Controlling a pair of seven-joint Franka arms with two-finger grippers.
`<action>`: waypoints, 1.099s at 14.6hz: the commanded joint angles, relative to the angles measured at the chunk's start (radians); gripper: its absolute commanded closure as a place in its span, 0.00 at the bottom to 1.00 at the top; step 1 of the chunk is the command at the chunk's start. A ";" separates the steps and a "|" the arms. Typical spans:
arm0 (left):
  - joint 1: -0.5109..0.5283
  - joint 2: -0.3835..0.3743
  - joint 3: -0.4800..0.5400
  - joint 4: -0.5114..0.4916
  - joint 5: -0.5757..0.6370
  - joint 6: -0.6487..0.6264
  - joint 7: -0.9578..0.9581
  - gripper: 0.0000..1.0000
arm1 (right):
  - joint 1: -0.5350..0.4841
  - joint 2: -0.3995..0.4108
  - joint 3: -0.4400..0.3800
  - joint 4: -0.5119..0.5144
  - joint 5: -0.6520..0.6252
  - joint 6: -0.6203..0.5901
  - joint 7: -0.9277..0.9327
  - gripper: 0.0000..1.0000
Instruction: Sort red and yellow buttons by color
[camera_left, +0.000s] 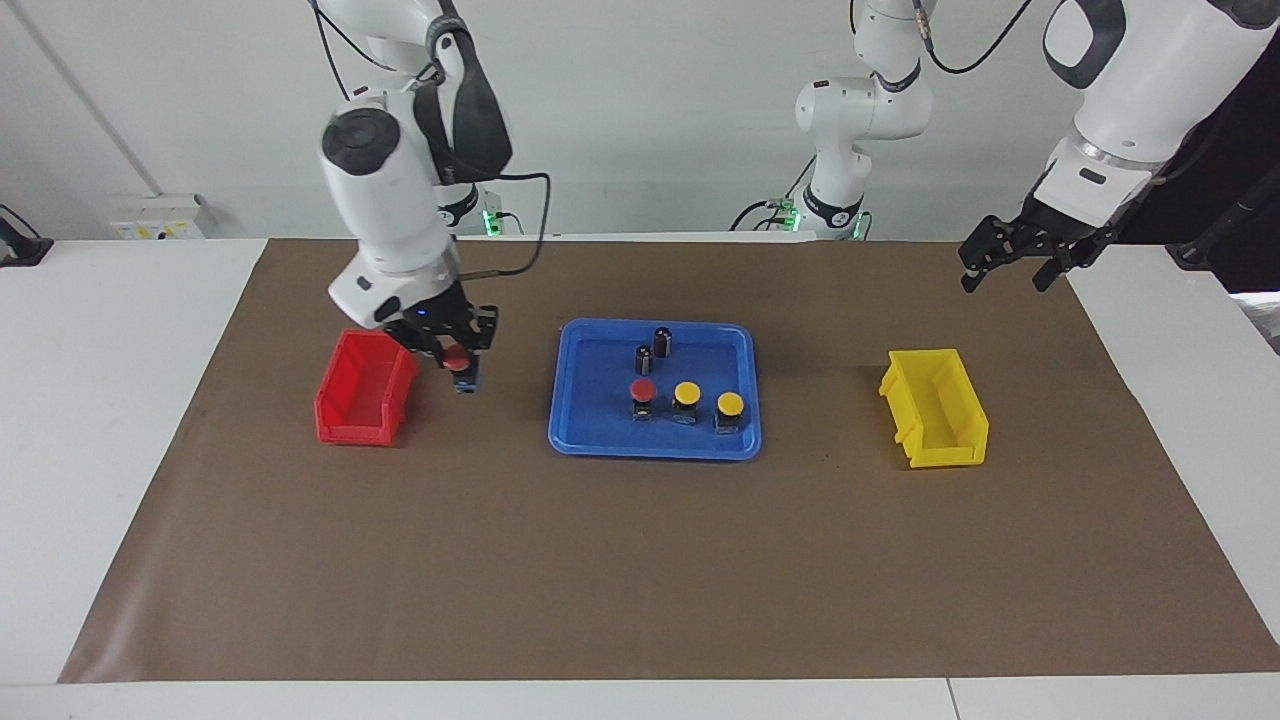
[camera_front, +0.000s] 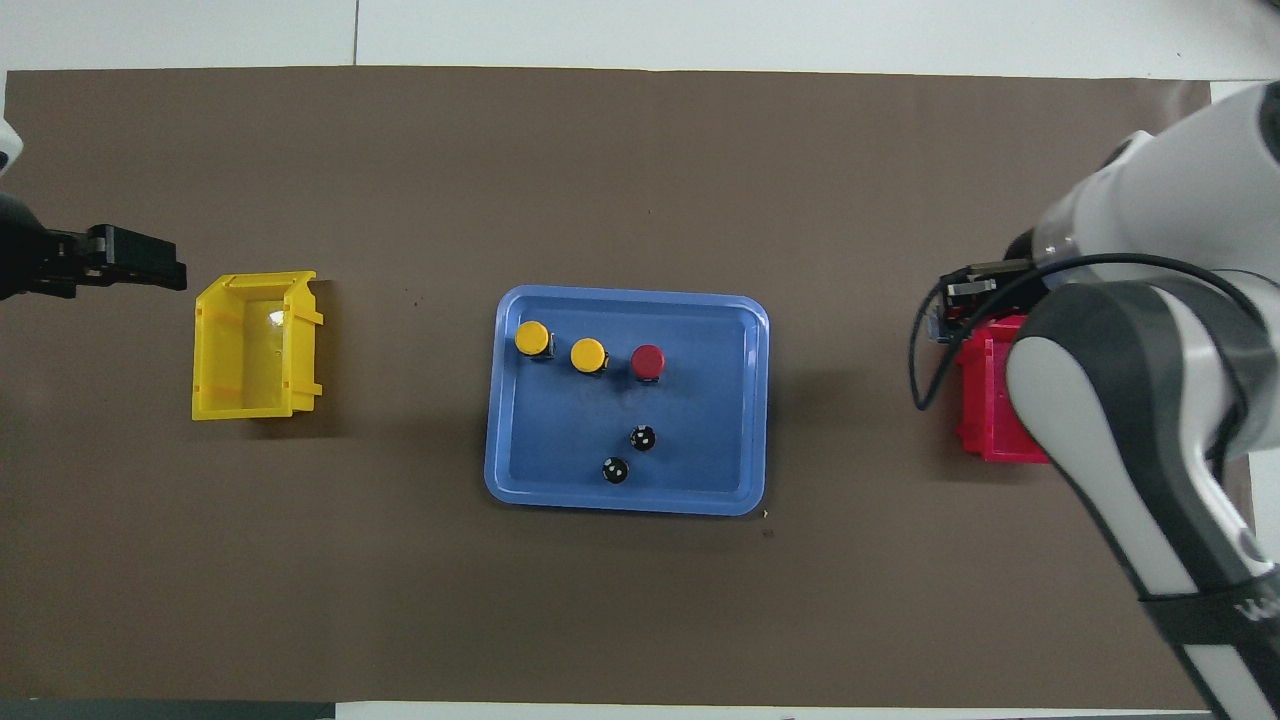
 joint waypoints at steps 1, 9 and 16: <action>-0.113 -0.025 -0.001 -0.107 0.008 0.096 -0.122 0.00 | -0.108 -0.097 0.014 -0.185 0.024 0.061 -0.128 0.83; -0.363 0.174 0.001 -0.190 0.008 0.401 -0.464 0.23 | -0.143 -0.148 0.011 -0.395 -0.013 0.262 -0.150 0.83; -0.406 0.258 0.002 -0.187 0.008 0.482 -0.490 0.25 | -0.169 -0.140 0.011 -0.422 -0.050 0.293 -0.170 0.83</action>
